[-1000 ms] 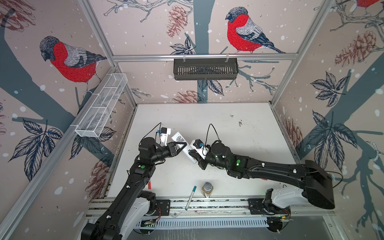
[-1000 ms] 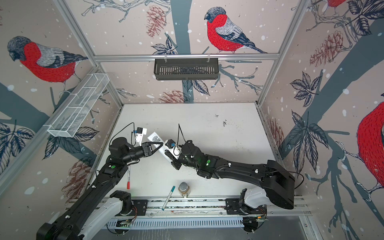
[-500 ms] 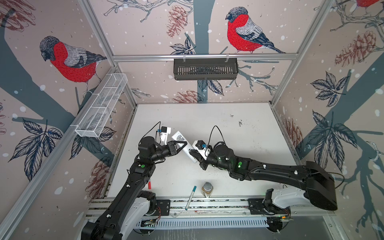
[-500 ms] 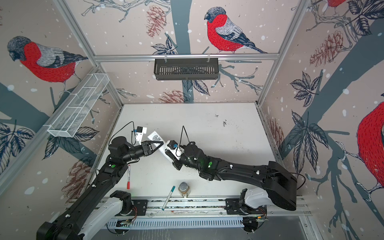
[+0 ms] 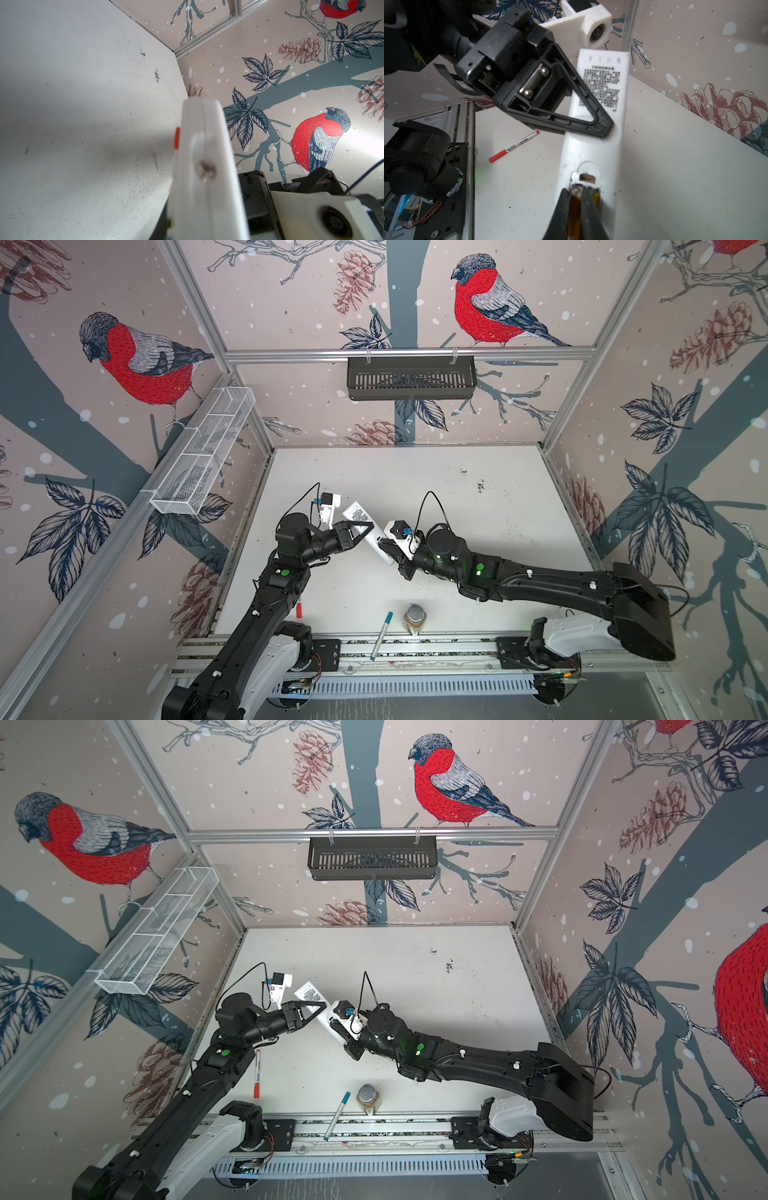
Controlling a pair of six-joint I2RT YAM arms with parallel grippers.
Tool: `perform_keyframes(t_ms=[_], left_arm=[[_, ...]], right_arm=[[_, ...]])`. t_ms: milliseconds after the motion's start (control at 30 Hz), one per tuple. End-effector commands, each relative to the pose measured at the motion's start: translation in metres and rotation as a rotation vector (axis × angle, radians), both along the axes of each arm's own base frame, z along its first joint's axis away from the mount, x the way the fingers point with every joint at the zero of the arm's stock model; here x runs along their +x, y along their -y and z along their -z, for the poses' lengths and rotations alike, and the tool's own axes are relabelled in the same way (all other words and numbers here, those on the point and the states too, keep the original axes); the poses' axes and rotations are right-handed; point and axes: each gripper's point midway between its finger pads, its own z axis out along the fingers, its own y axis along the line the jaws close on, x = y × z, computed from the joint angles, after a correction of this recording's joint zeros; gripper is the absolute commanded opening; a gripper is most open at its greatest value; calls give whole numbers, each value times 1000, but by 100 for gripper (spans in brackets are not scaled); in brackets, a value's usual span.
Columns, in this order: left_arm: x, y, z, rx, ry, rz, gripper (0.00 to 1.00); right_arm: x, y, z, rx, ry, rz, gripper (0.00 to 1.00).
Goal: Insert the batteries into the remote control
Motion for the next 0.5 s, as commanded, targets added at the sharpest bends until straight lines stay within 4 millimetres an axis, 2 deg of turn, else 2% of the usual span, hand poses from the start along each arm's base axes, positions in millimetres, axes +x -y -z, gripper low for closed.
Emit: perform_keyframes(t_ms=[0,233,467], left_arm=[[-20,9,-66,-112,229,124,0],[-22,9,-65,-94,246,134,0],[-24,10,-58,-77,248,148,0]], right_arm=[[-23,46,101,-412,-162,-21,12],[-19,52,113,-488,-178,21,15],[-11,38,93,-407,-167,29,19]])
